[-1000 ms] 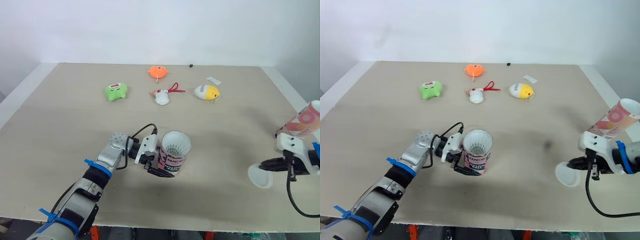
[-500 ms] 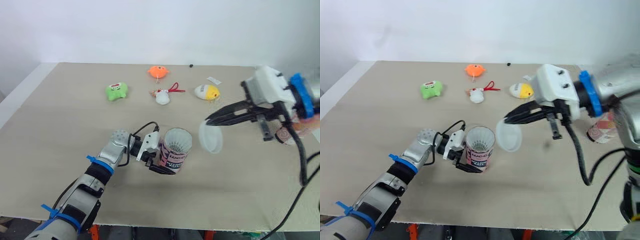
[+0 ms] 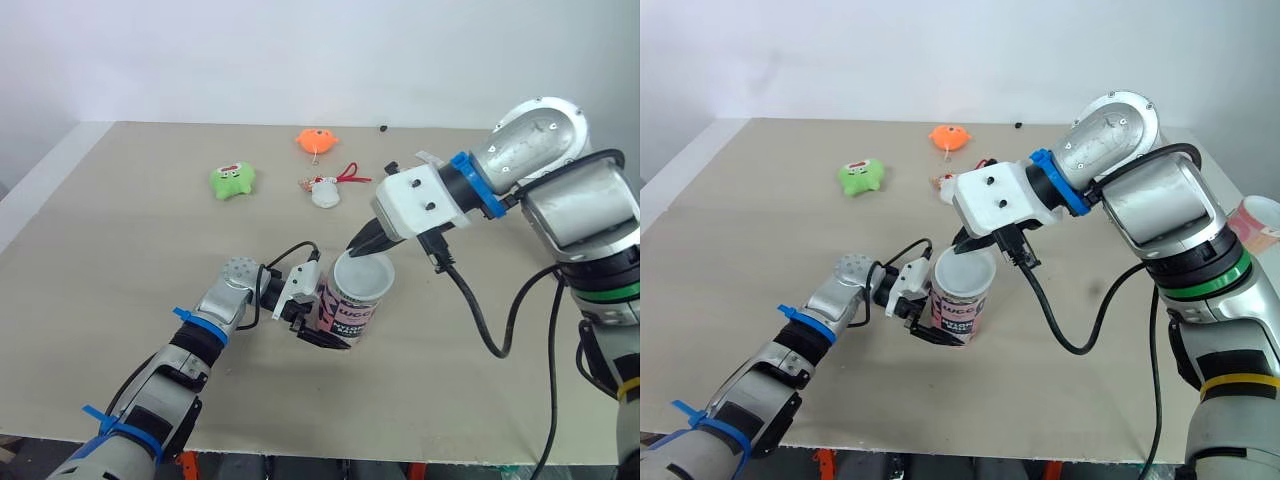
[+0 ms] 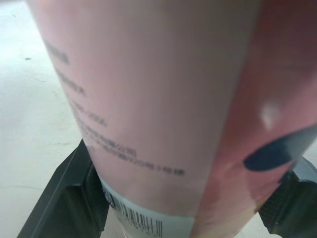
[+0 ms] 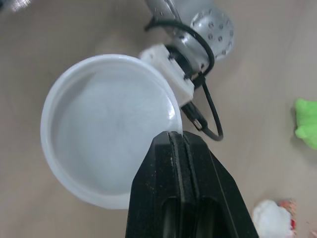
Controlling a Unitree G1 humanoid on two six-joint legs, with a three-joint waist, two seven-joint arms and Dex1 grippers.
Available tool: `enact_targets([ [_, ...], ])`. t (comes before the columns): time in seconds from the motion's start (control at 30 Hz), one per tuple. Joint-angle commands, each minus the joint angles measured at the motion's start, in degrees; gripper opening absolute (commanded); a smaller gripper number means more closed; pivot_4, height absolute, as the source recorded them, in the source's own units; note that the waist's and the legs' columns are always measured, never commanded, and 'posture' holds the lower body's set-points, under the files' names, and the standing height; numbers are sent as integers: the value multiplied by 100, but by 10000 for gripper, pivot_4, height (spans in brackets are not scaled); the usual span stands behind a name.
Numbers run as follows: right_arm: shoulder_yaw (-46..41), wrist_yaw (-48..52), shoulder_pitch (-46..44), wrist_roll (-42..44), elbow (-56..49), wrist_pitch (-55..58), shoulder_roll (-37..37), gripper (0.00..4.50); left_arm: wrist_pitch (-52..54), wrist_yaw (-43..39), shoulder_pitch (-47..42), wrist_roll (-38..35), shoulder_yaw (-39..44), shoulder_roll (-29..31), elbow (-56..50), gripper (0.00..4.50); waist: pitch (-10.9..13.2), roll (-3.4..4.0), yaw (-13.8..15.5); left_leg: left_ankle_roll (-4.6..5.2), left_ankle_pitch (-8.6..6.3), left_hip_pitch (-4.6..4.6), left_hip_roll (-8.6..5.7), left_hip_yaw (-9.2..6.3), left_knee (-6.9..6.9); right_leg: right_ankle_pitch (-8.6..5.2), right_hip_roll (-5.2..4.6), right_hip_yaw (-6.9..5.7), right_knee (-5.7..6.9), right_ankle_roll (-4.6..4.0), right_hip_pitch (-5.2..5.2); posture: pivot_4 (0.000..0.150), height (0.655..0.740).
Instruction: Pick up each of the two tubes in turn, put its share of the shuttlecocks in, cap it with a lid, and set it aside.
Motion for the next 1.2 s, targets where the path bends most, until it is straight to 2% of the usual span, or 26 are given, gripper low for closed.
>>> enact_targets([
  [0.03,78,281,-222,-393,25,-577,41,577,51,156,131,313,-110,65,178,34032,0,0,1,0,0,0,0,-1,0,0,0,-1,0,0,0,1500,7400],
  [0.2,136,291,-207,-588,-58,-829,94,577,50,177,139,316,-113,82,163,34032,-1,-1,0,-2,3,3,0,1,1,3,-1,0,1,0,3,1500,7400],
  [0.6,325,295,-63,482,-555,-269,-112,577,15,178,107,332,-108,86,222,34032,-1,-1,2,-2,5,3,2,0,0,7,-4,0,0,-9,2,1500,7400],
  [0.97,176,279,186,123,-185,-187,267,577,1,179,130,347,-97,142,210,34032,-6,-9,0,-2,5,7,5,-1,-4,4,0,-3,0,-10,4,1500,7400],
  [1.2,42,295,-112,1252,470,482,281,577,-27,174,125,373,-84,163,226,34032,-8,-12,-1,0,6,14,20,-1,-4,14,3,-3,0,-21,4,1500,7400],
])
